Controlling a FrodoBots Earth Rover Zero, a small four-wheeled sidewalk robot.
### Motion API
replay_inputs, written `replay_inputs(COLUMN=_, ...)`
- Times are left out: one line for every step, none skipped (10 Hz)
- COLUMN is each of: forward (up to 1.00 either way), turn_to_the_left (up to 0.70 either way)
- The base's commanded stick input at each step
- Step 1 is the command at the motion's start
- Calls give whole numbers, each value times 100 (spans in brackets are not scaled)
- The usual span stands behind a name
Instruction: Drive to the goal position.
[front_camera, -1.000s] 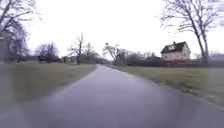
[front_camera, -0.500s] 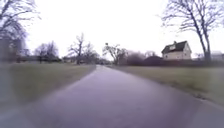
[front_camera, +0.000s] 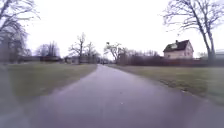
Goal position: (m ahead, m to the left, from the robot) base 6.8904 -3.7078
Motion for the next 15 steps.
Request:
replay_inputs(forward=100, turn_to_the_left=0)
replay_inputs(forward=100, turn_to_the_left=0)
replay_inputs(forward=100, turn_to_the_left=0)
replay_inputs(forward=100, turn_to_the_left=0)
replay_inputs(forward=100, turn_to_the_left=0)
replay_inputs(forward=100, turn_to_the_left=0)
replay_inputs(forward=100, turn_to_the_left=0)
replay_inputs(forward=100, turn_to_the_left=0)
replay_inputs(forward=100, turn_to_the_left=0)
replay_inputs(forward=100, turn_to_the_left=0)
replay_inputs(forward=100, turn_to_the_left=0)
replay_inputs(forward=100, turn_to_the_left=0)
replay_inputs(forward=100, turn_to_the_left=0)
replay_inputs(forward=100, turn_to_the_left=0)
replay_inputs(forward=100, turn_to_the_left=0)
